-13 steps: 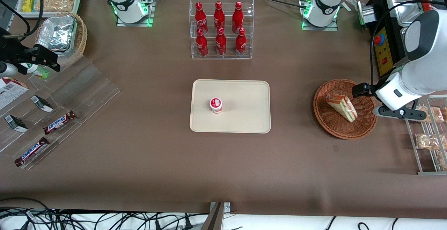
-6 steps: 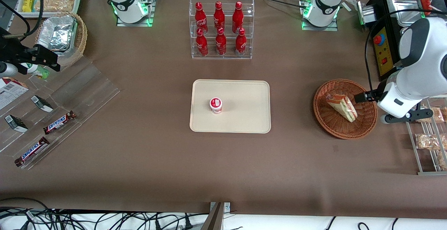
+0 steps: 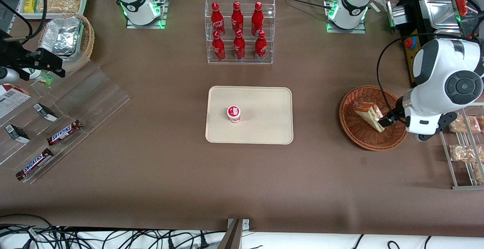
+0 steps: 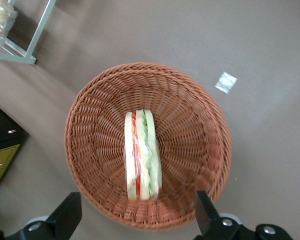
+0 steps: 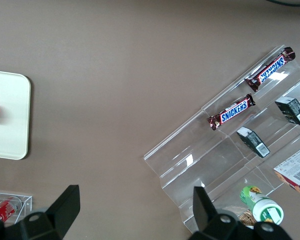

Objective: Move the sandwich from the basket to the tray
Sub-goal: 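Lower the open left gripper around the sandwich in the basket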

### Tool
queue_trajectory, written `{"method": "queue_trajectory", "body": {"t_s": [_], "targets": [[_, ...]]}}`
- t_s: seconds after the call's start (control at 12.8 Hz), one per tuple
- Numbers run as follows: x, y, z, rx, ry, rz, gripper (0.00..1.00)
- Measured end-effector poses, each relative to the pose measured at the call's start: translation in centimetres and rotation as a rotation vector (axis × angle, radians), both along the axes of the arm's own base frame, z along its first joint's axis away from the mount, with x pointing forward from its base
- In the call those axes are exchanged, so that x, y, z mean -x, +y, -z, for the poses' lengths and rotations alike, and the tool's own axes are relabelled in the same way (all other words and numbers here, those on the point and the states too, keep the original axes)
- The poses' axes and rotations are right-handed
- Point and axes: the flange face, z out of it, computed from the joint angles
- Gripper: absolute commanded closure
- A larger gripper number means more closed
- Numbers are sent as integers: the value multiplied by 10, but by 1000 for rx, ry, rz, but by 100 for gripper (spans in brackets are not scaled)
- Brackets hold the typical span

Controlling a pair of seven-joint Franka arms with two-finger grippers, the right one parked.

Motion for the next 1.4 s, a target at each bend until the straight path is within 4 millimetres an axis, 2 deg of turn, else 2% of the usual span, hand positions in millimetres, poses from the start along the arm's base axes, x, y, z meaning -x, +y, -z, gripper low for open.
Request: {"method": "queue_trajectory", "body": {"t_s": [0.23,0.55,0.7,1.4], "targets": [[21,20,32,8,-60,-42,0],[40,12,66,10,-140,-200,0],[50,6,82,-14,-147,-205,0],[65,-22,112,-81,-151,-174,0]]}}
